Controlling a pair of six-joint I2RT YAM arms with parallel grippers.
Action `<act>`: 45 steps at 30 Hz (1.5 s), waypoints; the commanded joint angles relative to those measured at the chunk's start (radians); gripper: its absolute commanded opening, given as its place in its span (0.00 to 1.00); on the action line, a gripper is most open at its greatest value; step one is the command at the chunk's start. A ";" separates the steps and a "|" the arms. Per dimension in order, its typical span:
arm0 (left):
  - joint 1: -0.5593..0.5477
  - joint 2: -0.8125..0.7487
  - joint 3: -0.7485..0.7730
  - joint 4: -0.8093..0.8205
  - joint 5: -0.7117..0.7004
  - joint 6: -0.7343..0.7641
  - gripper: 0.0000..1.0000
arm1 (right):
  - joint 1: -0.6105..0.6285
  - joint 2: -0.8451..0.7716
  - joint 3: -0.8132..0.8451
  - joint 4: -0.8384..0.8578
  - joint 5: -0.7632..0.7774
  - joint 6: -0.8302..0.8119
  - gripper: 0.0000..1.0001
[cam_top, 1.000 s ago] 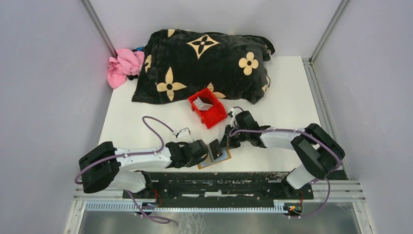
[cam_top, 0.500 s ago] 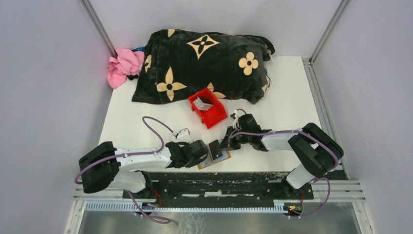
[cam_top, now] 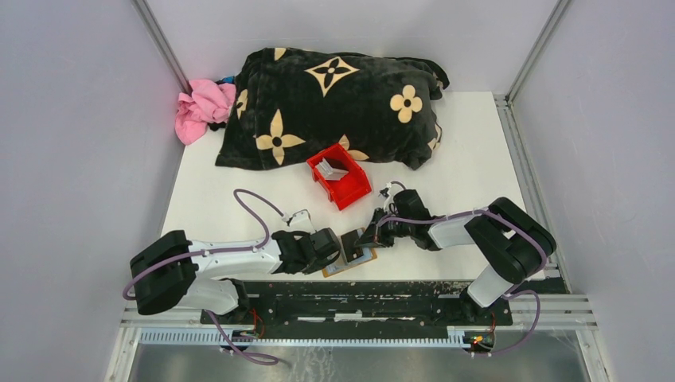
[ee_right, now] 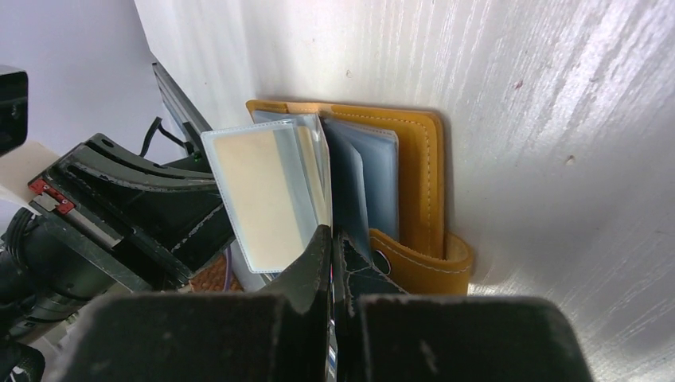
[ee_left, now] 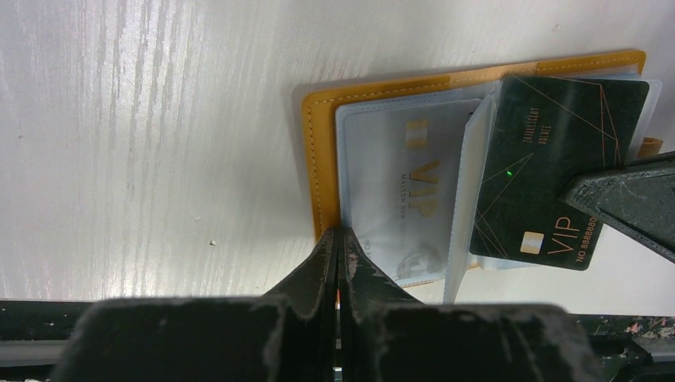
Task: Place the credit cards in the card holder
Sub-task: Insert the credit card into the card holder.
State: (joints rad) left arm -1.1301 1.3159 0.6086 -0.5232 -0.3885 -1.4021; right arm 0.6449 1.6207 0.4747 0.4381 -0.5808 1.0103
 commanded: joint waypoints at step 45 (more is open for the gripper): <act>-0.007 0.116 0.117 -0.281 -0.048 -0.051 0.03 | -0.020 0.097 0.035 0.206 -0.184 -0.016 0.01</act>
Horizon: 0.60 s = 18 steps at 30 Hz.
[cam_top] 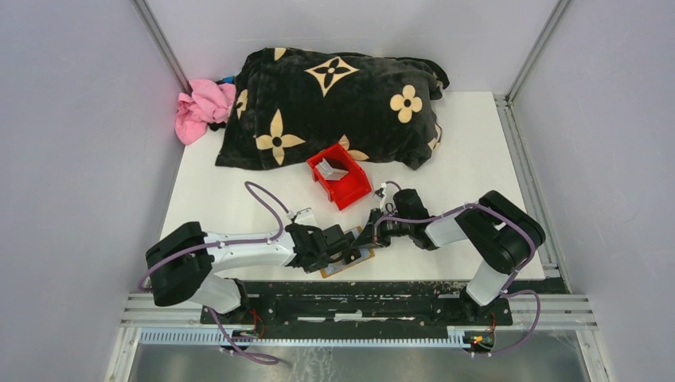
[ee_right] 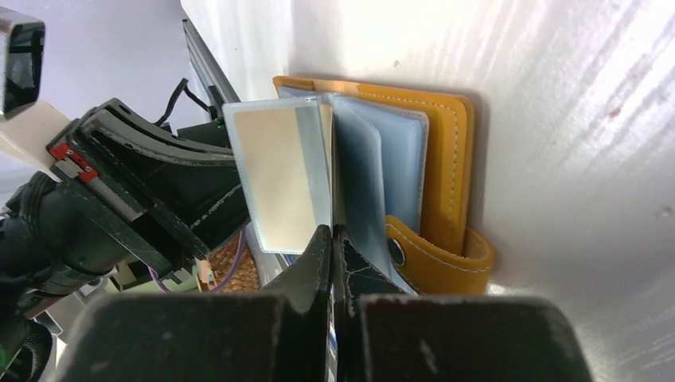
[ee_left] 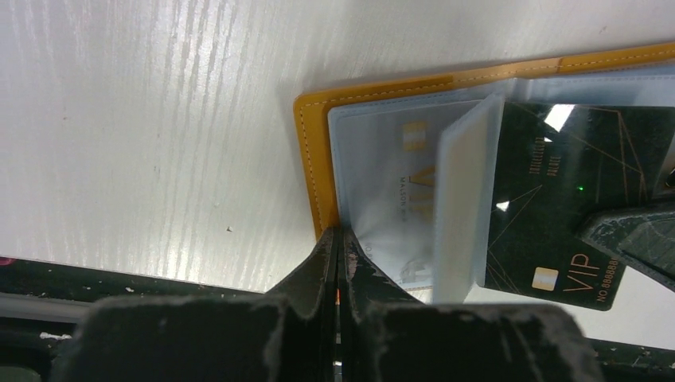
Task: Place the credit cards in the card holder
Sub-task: Insert the credit card into the card holder.
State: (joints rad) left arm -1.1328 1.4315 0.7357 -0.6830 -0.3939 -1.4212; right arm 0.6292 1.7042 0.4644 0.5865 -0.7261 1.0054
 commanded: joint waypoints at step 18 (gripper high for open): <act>-0.004 -0.082 -0.014 -0.055 -0.089 -0.028 0.16 | -0.007 0.084 0.056 0.159 -0.070 0.053 0.01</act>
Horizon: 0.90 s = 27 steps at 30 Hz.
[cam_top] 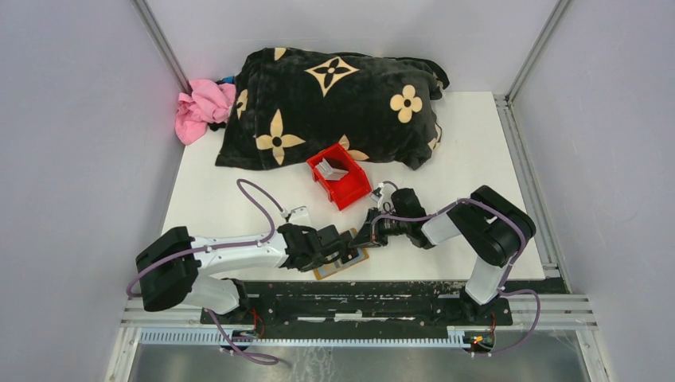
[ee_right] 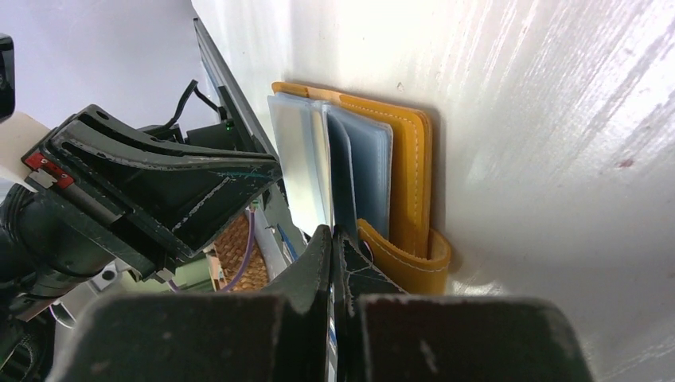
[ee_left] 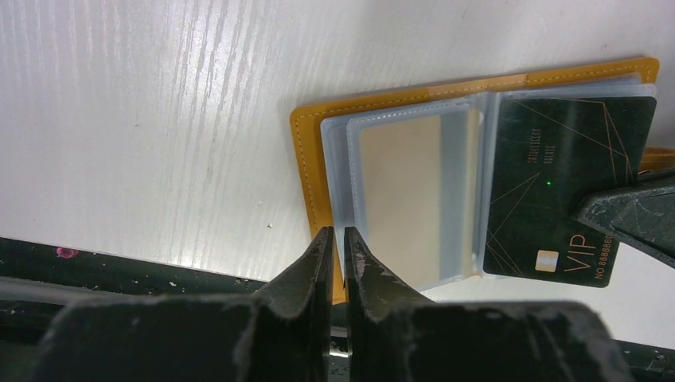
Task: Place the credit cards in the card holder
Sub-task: Insert the credit card into the card holder.
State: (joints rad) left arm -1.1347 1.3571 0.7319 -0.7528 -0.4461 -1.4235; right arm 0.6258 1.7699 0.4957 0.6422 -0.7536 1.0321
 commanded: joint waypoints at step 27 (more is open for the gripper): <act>-0.004 -0.053 -0.065 -0.028 -0.011 -0.095 0.03 | 0.017 -0.097 0.115 -0.173 0.003 -0.153 0.01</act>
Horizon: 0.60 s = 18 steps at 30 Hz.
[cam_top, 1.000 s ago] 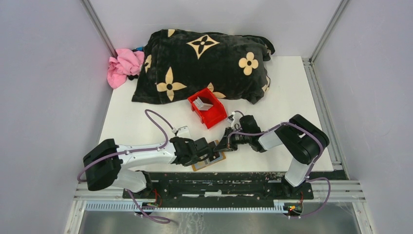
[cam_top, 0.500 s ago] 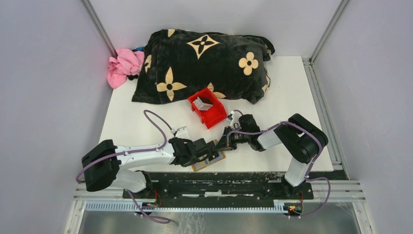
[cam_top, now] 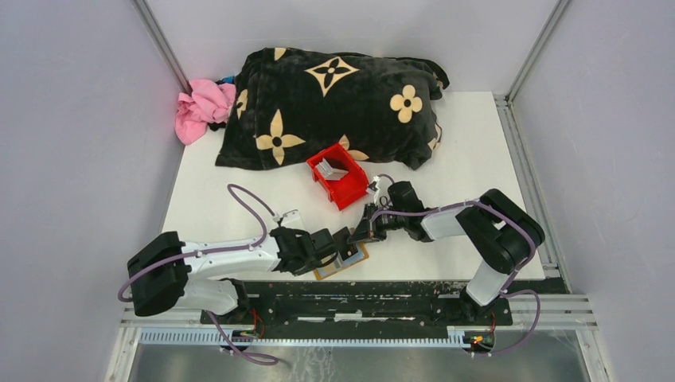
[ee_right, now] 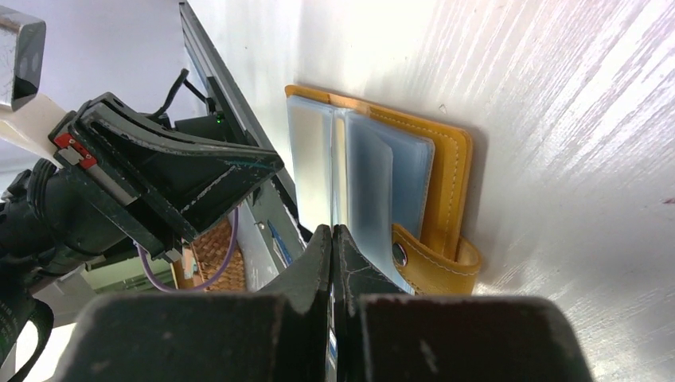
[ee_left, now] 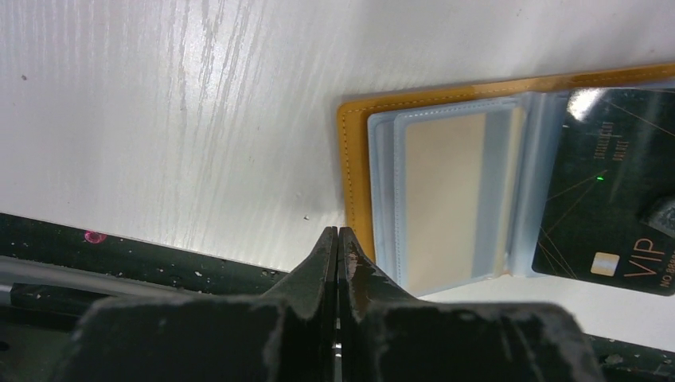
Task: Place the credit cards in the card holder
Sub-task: Insert the credit card into the card holder.
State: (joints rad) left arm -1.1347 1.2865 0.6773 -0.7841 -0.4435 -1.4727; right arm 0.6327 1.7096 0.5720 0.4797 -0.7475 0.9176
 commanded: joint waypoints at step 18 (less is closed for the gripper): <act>-0.004 0.119 -0.037 0.111 0.024 -0.023 0.03 | 0.035 -0.030 0.048 -0.058 -0.002 -0.088 0.01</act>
State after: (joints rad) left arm -1.1347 1.3483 0.6525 -0.7330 -0.4381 -1.4731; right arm 0.6613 1.7008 0.5964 0.3847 -0.7471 0.8539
